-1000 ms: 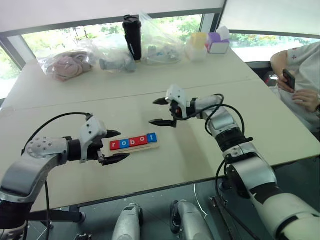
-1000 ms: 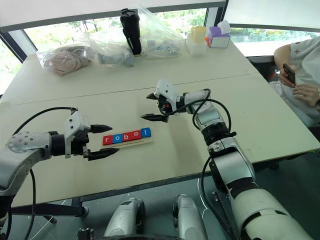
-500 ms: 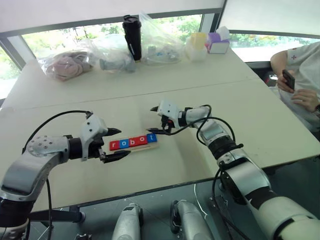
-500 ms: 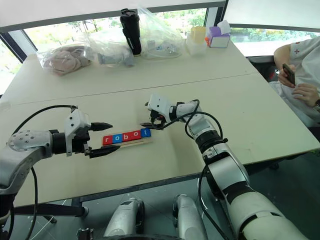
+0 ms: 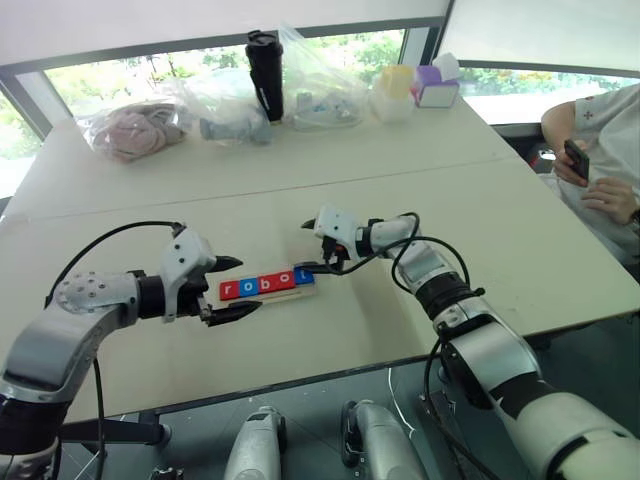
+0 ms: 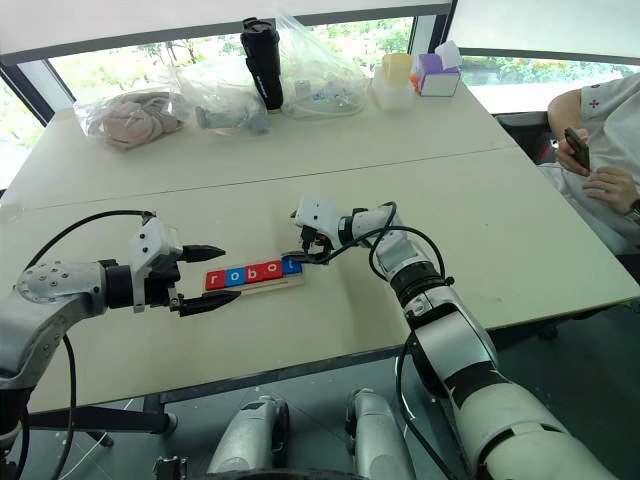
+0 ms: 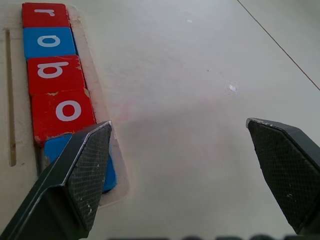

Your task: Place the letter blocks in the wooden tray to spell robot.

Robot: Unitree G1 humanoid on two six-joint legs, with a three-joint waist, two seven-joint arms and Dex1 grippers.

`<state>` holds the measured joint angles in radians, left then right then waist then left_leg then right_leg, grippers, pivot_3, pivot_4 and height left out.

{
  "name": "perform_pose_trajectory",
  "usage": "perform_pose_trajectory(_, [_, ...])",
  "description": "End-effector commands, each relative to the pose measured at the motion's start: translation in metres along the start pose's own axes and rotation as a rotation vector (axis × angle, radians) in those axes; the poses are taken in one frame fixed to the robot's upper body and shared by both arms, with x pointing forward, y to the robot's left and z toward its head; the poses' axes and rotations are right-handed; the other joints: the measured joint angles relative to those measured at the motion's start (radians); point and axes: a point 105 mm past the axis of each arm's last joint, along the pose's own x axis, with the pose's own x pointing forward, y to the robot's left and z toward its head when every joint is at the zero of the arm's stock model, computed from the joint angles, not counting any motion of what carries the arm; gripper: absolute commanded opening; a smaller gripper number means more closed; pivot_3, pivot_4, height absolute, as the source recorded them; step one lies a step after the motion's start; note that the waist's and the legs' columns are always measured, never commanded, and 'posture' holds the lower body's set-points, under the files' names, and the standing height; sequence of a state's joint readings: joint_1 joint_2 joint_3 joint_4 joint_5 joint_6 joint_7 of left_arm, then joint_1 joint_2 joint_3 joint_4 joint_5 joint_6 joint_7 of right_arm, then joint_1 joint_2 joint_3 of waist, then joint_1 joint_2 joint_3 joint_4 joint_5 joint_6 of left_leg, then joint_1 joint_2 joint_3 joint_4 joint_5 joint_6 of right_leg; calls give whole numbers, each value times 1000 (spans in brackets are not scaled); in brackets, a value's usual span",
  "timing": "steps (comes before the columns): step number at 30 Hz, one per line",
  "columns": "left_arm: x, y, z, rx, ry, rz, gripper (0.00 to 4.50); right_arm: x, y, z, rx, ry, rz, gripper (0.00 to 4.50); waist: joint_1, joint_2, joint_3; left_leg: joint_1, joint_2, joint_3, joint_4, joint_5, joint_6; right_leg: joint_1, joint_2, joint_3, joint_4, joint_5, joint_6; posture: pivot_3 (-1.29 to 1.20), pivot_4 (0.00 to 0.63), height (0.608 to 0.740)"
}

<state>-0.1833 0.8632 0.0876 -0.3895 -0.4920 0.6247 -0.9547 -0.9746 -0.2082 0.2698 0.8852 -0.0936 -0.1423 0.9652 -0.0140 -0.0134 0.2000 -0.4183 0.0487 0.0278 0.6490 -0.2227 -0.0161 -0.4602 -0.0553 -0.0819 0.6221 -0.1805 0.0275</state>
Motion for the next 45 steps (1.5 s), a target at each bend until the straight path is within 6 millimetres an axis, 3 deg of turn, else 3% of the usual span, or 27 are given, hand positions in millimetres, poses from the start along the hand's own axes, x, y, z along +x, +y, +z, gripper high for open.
perform_pose_trajectory(1, [-2,-1,9,29,-24,0,4500,-3,-19,19,-15,-47,-65,4437,0,0,0,0,0,0,0,0,0,0,0,0,0,0,0,0,150,740])
perform_pose_trajectory(5, [-2,0,8,30,-24,1,4500,-4,-21,11,-37,-3,-73,4437,0,0,0,0,0,0,0,0,0,0,0,0,0,0,0,0,150,740])
perform_pose_trajectory(14, [-2,-1,8,26,-27,8,4500,3,0,-3,-52,40,37,4437,0,0,0,0,0,0,0,0,0,0,0,0,0,0,0,0,150,740])
perform_pose_trajectory(22, [-2,-1,7,24,-26,9,4500,1,3,2,-45,7,69,4437,0,0,0,0,0,0,0,0,0,0,0,0,0,0,0,0,150,740])
perform_pose_trajectory(26, [-4,2,8,25,-36,26,4500,-9,-17,2,-69,21,-47,4437,0,0,0,0,0,0,0,0,0,0,0,0,0,0,0,0,150,740])
perform_pose_trajectory(29, [-12,11,6,11,-37,70,4500,-32,-50,12,-109,1,-224,4437,3,0,0,0,0,0,0,0,0,0,0,0,0,0,0,0,150,740])
perform_pose_trajectory(32, [-20,15,-2,6,-4,88,4500,-55,-63,15,-119,-18,-312,4437,1,0,0,-1,0,0,0,0,0,0,0,0,-1,0,0,0,150,740])
perform_pose_trajectory(37, [-28,14,-11,-17,19,85,4500,-85,-42,5,-41,-39,-340,4437,3,0,0,0,0,0,-3,0,0,-1,0,0,-2,0,1,0,150,740])
perform_pose_trajectory(41, [-42,13,-20,-65,41,100,4500,-119,0,8,191,-84,-294,4437,5,1,0,-2,0,0,-3,0,0,-2,0,0,-1,0,1,0,150,740])
perform_pose_trajectory(45, [-54,8,-30,-101,74,101,4500,-142,37,14,344,-57,-219,4437,2,1,1,-1,0,1,-1,0,0,-2,-1,0,-2,-1,-1,0,150,740])
